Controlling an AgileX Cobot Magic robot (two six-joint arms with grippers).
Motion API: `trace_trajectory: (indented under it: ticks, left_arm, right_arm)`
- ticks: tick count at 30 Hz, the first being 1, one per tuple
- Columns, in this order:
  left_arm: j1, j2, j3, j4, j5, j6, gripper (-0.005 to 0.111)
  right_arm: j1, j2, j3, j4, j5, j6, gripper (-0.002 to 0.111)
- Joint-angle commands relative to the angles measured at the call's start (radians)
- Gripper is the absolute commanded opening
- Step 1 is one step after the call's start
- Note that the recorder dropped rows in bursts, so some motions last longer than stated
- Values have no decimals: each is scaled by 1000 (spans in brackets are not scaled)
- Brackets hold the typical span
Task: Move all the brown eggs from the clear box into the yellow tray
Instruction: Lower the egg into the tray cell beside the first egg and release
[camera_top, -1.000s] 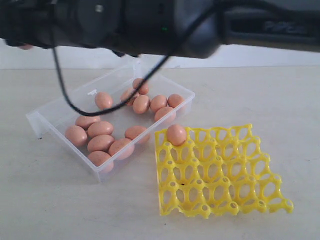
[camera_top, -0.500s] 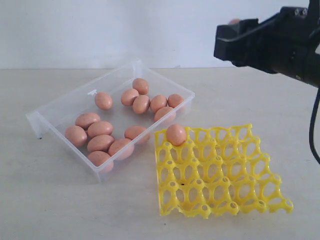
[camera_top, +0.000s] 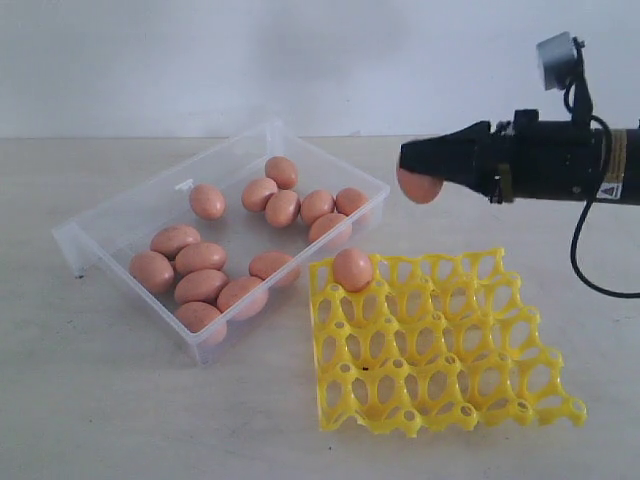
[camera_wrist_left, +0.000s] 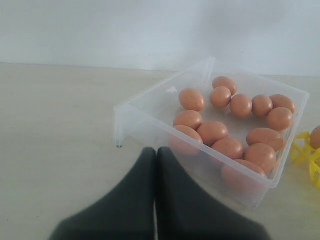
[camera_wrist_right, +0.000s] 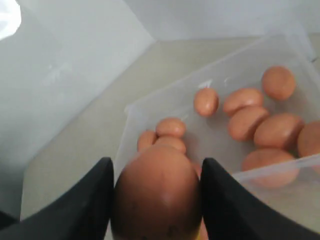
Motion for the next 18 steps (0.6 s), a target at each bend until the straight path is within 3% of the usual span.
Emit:
trace_trajectory:
  ticks: [1,11,15,18]
  left_arm:
    - [3,-2,-1,-4,-8,0,-4]
    - [3,-2,-1,-4,-8,0,-4]
    - [3,-2,-1,-4,-8,0,-4]
    - [3,-2,-1,-4,-8,0,-4]
  right_arm:
    - [23,6,-7,-256,39,8,0]
    - [174,15,-7,-163,403,-219,0]
    - [220,15,-7,-34,536,-334,0]
    - [220,15,-7,30,541,-395,0]
